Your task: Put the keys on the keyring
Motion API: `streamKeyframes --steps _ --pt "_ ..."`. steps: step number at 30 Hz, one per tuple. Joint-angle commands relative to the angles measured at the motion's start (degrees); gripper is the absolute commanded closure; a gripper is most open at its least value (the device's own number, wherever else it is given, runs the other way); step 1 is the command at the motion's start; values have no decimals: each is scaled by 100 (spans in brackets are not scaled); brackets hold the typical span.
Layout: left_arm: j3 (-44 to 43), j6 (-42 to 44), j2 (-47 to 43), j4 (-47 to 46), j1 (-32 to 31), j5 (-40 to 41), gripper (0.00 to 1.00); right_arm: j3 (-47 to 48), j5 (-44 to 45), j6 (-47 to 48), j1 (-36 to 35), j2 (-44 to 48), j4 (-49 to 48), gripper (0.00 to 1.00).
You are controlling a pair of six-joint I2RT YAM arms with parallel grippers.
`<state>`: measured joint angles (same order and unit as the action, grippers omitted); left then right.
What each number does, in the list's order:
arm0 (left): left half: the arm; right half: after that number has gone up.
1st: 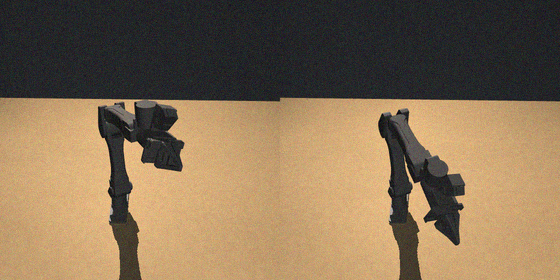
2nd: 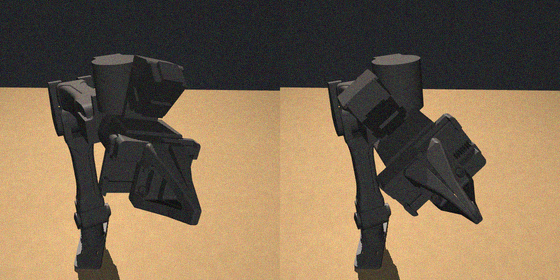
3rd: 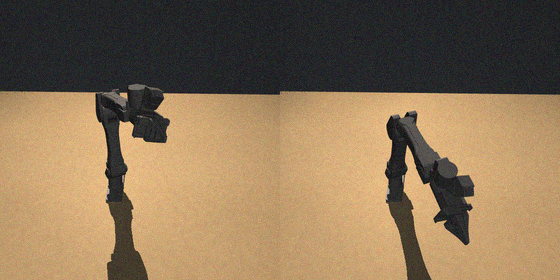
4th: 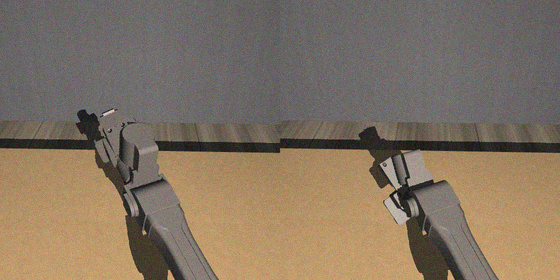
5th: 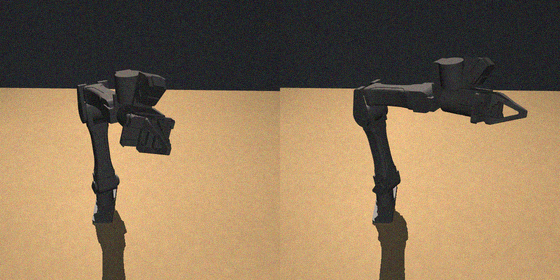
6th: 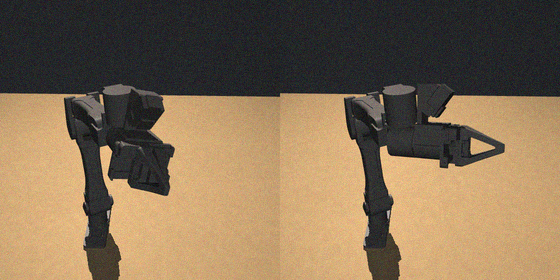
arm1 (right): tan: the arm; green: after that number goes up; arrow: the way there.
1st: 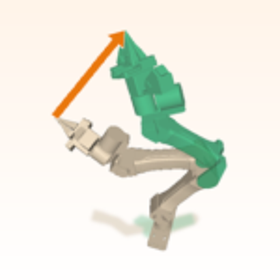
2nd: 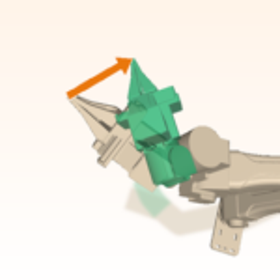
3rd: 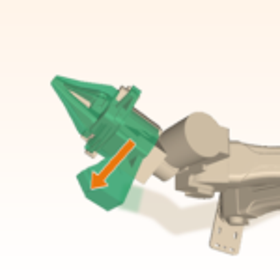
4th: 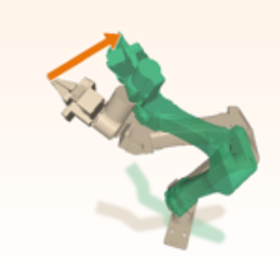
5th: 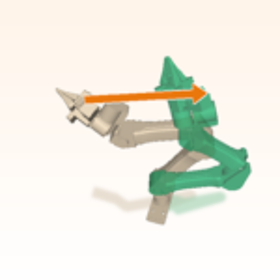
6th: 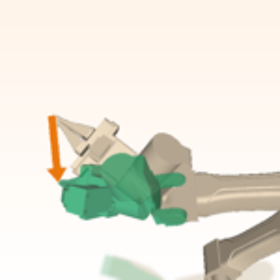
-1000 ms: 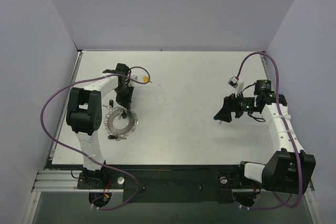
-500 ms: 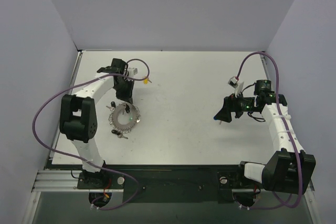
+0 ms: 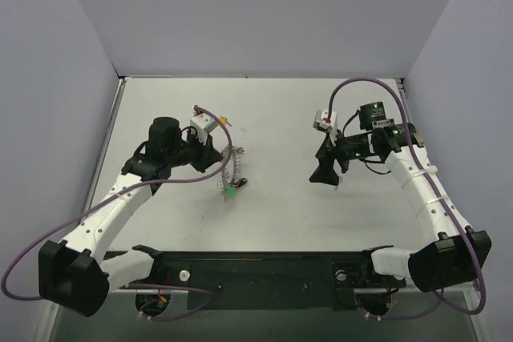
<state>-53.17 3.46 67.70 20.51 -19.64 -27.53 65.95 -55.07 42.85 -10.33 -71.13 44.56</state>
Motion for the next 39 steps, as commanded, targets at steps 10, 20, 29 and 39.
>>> streamKeyframes --steps 10,20,29,39 --pt "1642 -1269 -1224 -5582 -1516 -359 100 2360 -346 -540 -2077 -1042 625 27" --pt "2108 -1234 -1136 -6743 -2325 230 100 2739 163 -243 -2368 -1052 975 39" --pt "2679 -1937 -891 -8106 -2545 468 100 2844 -56 355 -2421 -1148 1362 53" --pt "2742 -1990 -890 -8133 -2694 371 100 2993 -224 522 -2430 -1412 1424 66"
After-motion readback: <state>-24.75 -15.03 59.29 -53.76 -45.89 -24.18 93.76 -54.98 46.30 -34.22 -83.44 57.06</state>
